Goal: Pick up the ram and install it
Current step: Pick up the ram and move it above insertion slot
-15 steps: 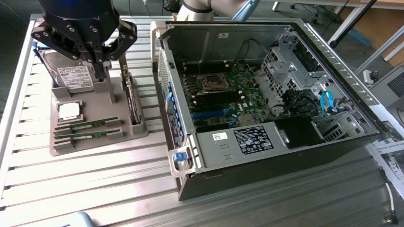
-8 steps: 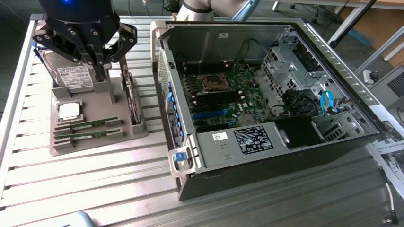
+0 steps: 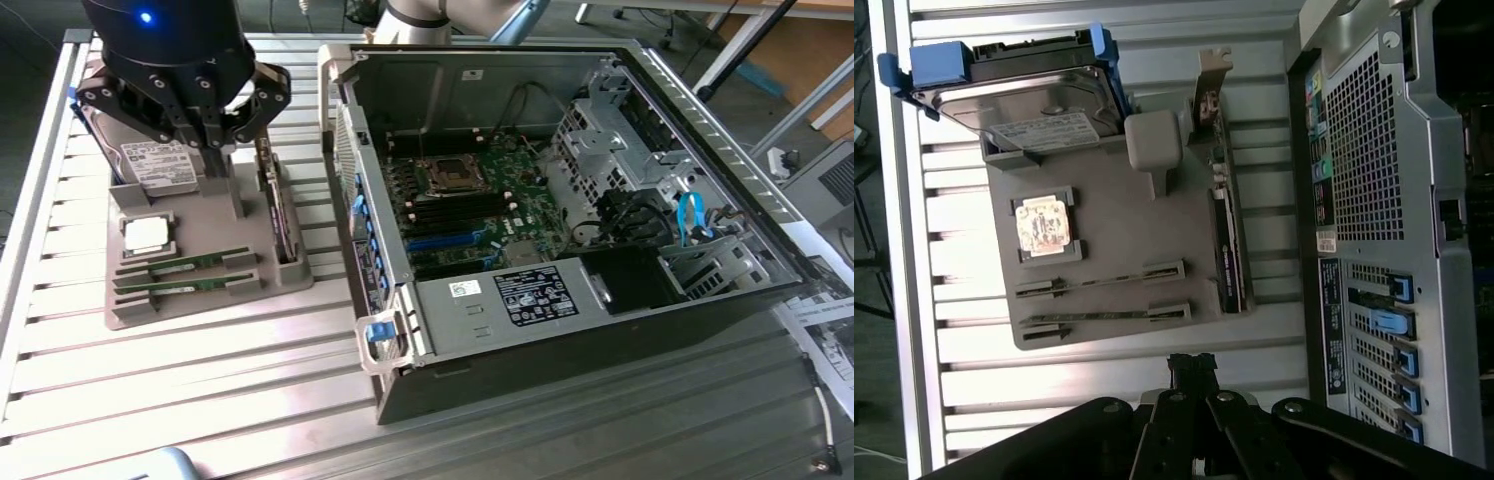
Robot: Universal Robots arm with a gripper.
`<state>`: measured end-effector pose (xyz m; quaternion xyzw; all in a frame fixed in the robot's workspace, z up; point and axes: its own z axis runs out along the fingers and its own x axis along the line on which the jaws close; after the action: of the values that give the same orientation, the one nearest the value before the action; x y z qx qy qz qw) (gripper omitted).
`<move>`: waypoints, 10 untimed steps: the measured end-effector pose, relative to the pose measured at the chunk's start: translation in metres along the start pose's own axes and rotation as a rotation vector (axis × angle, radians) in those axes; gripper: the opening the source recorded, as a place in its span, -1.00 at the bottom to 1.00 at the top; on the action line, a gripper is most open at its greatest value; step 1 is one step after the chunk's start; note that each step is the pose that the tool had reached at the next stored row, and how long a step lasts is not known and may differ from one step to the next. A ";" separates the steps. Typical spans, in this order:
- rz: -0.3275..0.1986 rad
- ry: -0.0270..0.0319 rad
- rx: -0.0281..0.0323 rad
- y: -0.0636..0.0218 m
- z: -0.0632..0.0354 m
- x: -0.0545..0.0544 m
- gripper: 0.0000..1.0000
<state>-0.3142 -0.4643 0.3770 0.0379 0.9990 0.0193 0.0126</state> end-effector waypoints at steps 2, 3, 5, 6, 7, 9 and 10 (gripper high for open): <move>0.000 0.0001 0.0001 -0.0001 0.0018 0.000 -0.79; 0.000 0.0000 0.0001 -0.0001 0.0027 0.000 -0.79; 0.000 0.0000 0.0001 -0.0002 0.0043 0.000 -0.79; 0.000 0.0001 0.0001 -0.0002 0.0049 0.000 -0.79; 0.000 0.0000 0.0001 -0.0002 0.0056 0.000 -0.79; 0.000 0.0001 0.0001 -0.0003 0.0071 0.000 -0.79; 0.000 0.0001 0.0001 -0.0003 0.0079 0.000 -0.79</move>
<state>-0.3142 -0.4643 0.3690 0.0378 0.9990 0.0192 0.0126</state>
